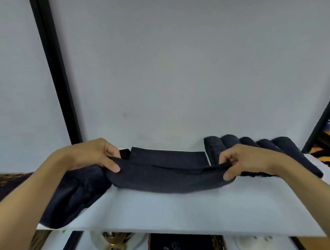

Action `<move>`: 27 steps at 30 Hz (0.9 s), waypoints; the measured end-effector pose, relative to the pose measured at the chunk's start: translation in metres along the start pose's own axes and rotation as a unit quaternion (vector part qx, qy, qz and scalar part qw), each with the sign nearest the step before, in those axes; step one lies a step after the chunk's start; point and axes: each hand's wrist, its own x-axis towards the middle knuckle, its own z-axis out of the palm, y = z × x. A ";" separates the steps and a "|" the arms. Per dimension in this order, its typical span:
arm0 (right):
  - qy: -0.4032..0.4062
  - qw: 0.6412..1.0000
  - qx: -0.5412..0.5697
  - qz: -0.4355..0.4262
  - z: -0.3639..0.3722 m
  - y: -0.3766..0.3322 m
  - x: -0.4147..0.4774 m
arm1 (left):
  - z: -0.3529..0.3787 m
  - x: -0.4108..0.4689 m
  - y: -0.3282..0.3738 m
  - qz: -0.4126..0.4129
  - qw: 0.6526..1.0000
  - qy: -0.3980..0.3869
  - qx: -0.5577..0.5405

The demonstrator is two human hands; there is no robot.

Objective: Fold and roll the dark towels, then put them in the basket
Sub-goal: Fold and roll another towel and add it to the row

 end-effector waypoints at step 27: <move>0.172 0.963 -0.206 -0.002 0.125 0.058 0.171 | 0.121 0.152 -0.068 0.030 0.927 0.135 0.349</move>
